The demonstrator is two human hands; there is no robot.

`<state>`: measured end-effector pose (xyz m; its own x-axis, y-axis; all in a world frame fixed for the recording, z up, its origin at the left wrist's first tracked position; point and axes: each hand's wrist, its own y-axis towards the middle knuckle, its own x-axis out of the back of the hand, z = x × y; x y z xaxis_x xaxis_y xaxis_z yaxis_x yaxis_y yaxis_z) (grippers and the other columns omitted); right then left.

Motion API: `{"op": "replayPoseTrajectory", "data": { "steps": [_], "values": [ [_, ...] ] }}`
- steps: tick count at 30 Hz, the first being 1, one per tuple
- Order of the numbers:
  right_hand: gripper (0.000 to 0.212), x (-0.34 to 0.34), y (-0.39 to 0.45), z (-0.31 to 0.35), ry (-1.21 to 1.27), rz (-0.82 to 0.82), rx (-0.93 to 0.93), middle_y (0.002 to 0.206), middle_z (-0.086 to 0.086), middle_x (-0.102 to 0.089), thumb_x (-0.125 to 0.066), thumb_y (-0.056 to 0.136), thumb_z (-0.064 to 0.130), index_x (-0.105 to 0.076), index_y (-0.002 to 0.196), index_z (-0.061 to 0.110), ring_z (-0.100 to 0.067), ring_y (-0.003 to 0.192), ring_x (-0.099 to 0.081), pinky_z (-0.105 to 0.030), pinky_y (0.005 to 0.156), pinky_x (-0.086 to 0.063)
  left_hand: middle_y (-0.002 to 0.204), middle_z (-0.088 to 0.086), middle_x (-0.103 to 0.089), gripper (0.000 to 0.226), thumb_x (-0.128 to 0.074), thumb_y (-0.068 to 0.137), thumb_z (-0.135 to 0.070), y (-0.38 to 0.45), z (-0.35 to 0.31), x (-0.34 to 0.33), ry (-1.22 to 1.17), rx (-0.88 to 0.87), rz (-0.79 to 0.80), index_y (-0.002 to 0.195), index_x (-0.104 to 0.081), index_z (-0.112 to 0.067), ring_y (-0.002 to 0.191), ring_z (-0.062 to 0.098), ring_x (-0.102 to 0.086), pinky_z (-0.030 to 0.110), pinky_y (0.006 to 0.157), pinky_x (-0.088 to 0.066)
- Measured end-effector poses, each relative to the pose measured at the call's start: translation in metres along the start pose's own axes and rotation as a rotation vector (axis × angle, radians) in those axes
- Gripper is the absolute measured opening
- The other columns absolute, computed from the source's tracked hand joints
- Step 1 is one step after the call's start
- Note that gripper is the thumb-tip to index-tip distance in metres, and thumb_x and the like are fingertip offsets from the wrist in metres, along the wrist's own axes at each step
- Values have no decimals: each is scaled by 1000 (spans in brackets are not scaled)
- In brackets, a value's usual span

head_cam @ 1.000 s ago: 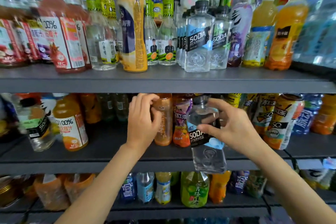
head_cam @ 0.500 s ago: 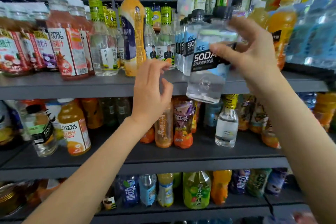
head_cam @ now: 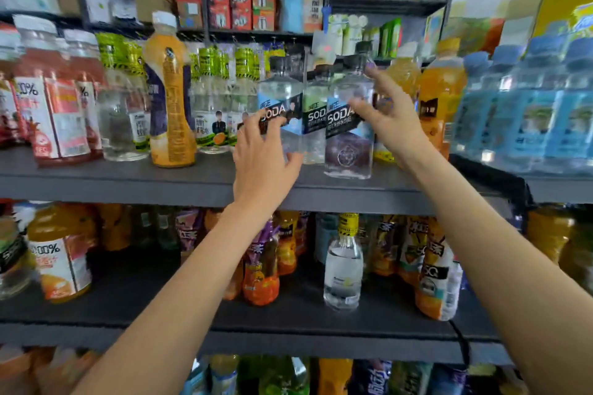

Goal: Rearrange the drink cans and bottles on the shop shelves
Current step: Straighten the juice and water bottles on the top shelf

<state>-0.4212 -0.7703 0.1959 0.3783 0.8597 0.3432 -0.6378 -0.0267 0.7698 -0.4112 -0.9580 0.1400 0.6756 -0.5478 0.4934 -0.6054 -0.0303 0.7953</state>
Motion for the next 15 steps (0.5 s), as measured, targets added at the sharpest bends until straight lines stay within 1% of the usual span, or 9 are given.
{"op": "replayPoseTrajectory", "data": {
  "steps": [1,2,5,7,8,10,12,13,15],
  "values": [
    [59,-3,0,-3,-7,26,28,145,6,-33,-59,91,26,-32,144,18,-1,126,-29,1,90,-32,146,8,-23,49,-55,88,-22,1,0,1,-4,20,11,135,-40,-17,134,28,-22,41,106,-24],
    [63,-5,-1,-7,-24,53,59,145,9,-29,-59,91,25,-28,145,18,1,127,-25,0,93,-30,146,8,-22,49,-54,88,-21,1,1,1,-2,30,16,134,-40,-18,133,29,-22,41,105,-26],
    [89,-7,-11,-20,-62,149,78,148,10,-17,-70,82,27,-8,146,28,-3,134,-17,-13,103,-22,147,7,-20,45,-54,89,-21,-1,-1,0,12,37,4,132,-42,-19,134,27,-22,35,95,-36],
    [110,-7,-18,-26,-104,230,38,155,2,-16,-76,74,31,6,148,29,-14,138,-24,-23,105,-27,147,5,-20,42,-54,89,-20,-2,0,-2,19,42,-5,130,-44,-19,134,24,-25,28,82,-37],
    [116,-6,-20,-27,-123,264,21,155,0,-21,-77,72,32,10,148,27,-19,135,-33,-24,103,-32,146,5,-21,41,-54,89,-20,-2,1,-3,18,38,-13,129,-44,-18,132,23,-28,27,80,-37],
    [117,-5,-22,-23,-140,274,13,147,-2,-38,-78,71,29,10,148,26,-23,118,-53,-17,87,-40,141,5,-28,40,-54,88,-17,-1,2,-3,-14,32,-43,127,-44,-15,126,25,-37,29,79,-39],
    [114,-5,-25,-16,-150,240,35,129,-5,-55,-79,72,28,5,149,26,-25,101,-61,-16,74,-43,135,6,-34,42,-54,89,-15,0,3,-2,-89,57,-89,128,-40,-13,116,24,-46,28,76,-38],
    [113,-7,-27,-12,-150,240,43,118,-6,-59,-79,72,28,4,149,25,-22,93,-63,-17,70,-45,134,6,-36,44,-53,90,-14,0,3,-2,-137,79,-111,131,-37,-12,115,23,-46,27,77,-37],
    [113,-16,-30,-3,-113,272,57,109,-4,-57,-78,72,27,5,149,25,-6,80,-62,-13,67,-47,137,5,-38,46,-50,91,-12,-1,3,0,-238,97,-154,134,-33,-11,121,19,-45,26,86,-39]
  ]
}}
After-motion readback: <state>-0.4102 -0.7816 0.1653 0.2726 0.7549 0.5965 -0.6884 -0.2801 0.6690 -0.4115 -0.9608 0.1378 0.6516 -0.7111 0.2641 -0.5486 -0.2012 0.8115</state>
